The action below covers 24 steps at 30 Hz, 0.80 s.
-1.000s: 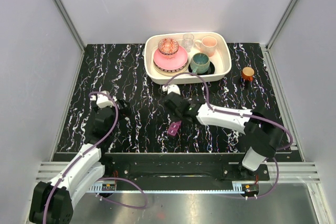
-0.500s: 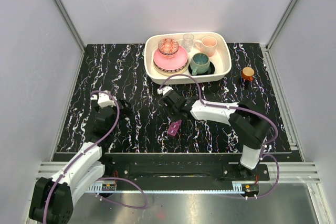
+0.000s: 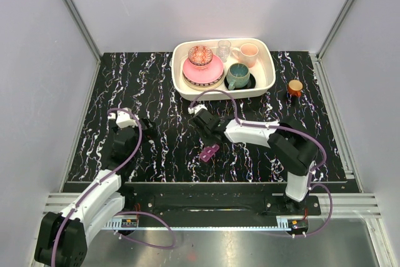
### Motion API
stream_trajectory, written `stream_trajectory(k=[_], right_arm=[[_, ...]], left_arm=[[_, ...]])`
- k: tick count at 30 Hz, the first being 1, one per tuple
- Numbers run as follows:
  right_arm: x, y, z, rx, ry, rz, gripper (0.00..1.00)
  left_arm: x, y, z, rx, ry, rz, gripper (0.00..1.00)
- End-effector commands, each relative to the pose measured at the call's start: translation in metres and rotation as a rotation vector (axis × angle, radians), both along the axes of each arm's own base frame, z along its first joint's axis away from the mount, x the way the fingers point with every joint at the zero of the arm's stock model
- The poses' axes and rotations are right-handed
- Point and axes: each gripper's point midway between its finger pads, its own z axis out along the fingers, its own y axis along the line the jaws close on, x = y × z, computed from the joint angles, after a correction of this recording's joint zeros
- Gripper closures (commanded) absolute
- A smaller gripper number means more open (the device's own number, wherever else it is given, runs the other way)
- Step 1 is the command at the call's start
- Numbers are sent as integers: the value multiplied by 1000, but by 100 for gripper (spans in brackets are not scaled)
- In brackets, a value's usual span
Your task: Sort the pills into containers
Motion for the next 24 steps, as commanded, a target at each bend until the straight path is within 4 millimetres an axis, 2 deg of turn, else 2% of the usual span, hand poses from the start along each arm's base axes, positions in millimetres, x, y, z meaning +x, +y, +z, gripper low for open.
stream_trajectory(k=[1, 12, 18, 22, 24], right_arm=[[-3, -18, 8, -18, -24, -57, 100], [-46, -43, 7, 26, 85, -83, 100], [-72, -41, 12, 76, 129, -62, 100], [-84, -39, 20, 102, 122, -55, 96], [-84, -47, 22, 86, 104, -79, 90]], left_arm=[[6, -5, 14, -21, -52, -18, 1], [7, -7, 12, -17, -37, -24, 1], [7, -7, 11, -13, -31, -27, 1], [8, -7, 9, -13, -22, -26, 1], [8, -8, 10, -13, -22, -27, 1]])
